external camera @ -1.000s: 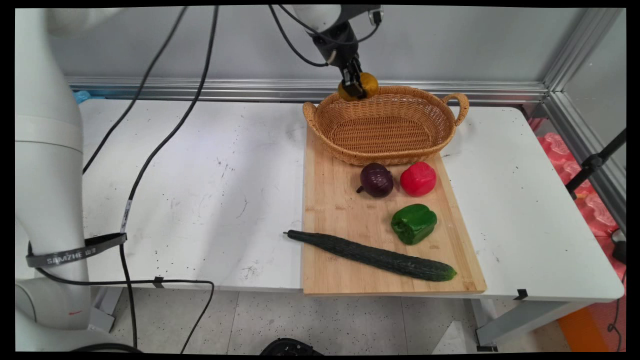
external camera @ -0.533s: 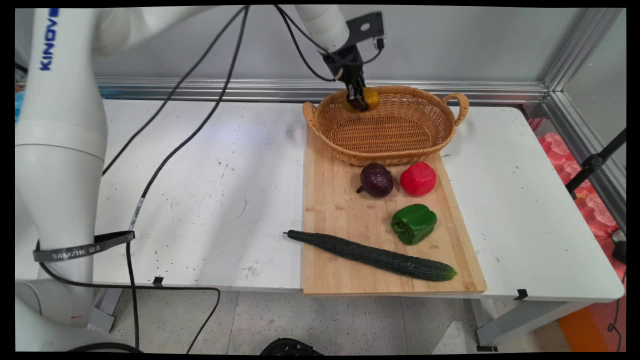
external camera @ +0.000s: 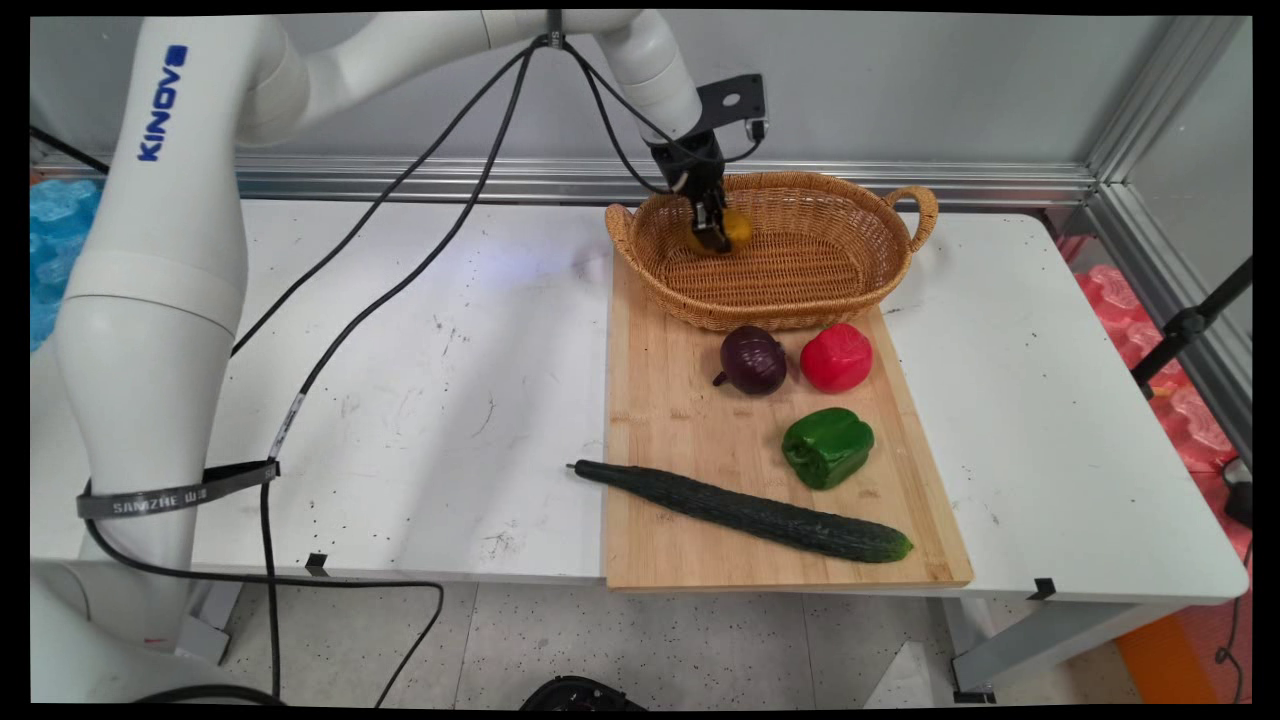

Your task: Place the picked object in the vegetable basket

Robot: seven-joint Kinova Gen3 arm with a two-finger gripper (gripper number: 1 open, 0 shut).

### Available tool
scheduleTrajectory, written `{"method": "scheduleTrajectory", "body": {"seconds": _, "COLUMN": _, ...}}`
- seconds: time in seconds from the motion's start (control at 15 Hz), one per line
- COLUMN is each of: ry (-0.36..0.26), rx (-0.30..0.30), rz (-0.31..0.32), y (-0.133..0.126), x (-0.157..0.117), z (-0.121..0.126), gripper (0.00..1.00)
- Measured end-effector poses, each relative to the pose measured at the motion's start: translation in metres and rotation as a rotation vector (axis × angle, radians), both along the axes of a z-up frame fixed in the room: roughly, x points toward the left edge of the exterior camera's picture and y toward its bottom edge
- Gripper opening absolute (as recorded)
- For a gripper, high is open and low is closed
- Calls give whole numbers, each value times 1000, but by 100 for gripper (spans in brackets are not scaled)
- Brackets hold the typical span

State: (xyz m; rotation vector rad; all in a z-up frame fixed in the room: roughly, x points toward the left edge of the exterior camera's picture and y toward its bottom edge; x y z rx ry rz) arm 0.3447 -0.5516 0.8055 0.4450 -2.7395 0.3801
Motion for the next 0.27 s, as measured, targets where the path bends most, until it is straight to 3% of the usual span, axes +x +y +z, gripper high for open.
{"method": "scheduleTrajectory", "body": {"seconds": 0.07, "ry": 0, "rx": 2, "rz": -3, "y": -1, "x": 0, "z": -1, "gripper": 100}}
{"method": "scheduleTrajectory", "body": {"seconds": 0.27, "ry": 4, "rx": 1, "rz": -16, "y": -3, "x": 0, "z": -2, "gripper": 100}}
